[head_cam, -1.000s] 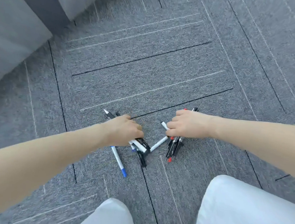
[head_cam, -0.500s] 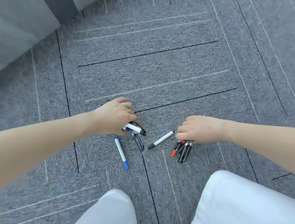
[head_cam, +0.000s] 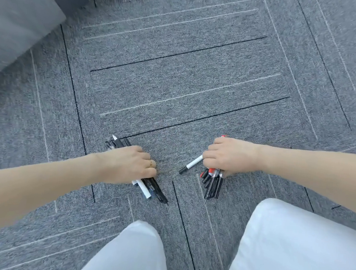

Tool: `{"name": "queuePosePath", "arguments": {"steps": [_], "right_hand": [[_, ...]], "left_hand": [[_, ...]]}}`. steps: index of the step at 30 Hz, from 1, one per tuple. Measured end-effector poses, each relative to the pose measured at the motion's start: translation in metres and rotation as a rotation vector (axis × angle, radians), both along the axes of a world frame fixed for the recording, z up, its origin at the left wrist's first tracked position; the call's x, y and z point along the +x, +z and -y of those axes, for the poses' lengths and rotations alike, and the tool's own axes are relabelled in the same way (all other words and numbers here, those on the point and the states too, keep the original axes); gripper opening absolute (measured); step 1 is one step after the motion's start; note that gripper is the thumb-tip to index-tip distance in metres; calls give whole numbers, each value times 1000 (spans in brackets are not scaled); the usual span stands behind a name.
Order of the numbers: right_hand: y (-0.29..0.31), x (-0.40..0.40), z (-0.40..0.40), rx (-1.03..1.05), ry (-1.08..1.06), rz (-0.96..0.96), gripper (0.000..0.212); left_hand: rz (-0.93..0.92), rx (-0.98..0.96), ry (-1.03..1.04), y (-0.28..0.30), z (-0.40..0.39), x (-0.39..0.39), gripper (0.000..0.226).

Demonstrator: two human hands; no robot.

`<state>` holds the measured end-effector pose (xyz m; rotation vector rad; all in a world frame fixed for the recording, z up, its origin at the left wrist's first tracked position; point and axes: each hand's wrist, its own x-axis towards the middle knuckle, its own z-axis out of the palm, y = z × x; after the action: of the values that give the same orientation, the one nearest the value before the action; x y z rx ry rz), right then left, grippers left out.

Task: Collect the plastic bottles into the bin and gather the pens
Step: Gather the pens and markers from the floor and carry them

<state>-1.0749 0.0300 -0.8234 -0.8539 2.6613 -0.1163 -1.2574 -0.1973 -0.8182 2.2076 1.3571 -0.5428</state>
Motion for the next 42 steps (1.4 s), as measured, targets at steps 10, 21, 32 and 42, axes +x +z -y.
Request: {"name": "queuePosePath", "arguments": {"steps": [10,21,32,42], "right_hand": [[-1,-16,25,7,-33,-114,25],[22,-64,-4,186,-287,154,32],[131,-109,-37,-471,-1323,-4,21],[369,-110,-24,-1021,-1495,77,23]], "left_hand": [[-152,-47,28,3,-12,-6,43],[-132,40,697,25,-53,-43,24],[696,84,1722,128,-103,-53,22],[1028,185,1958,362,-124,-32,11]]}}
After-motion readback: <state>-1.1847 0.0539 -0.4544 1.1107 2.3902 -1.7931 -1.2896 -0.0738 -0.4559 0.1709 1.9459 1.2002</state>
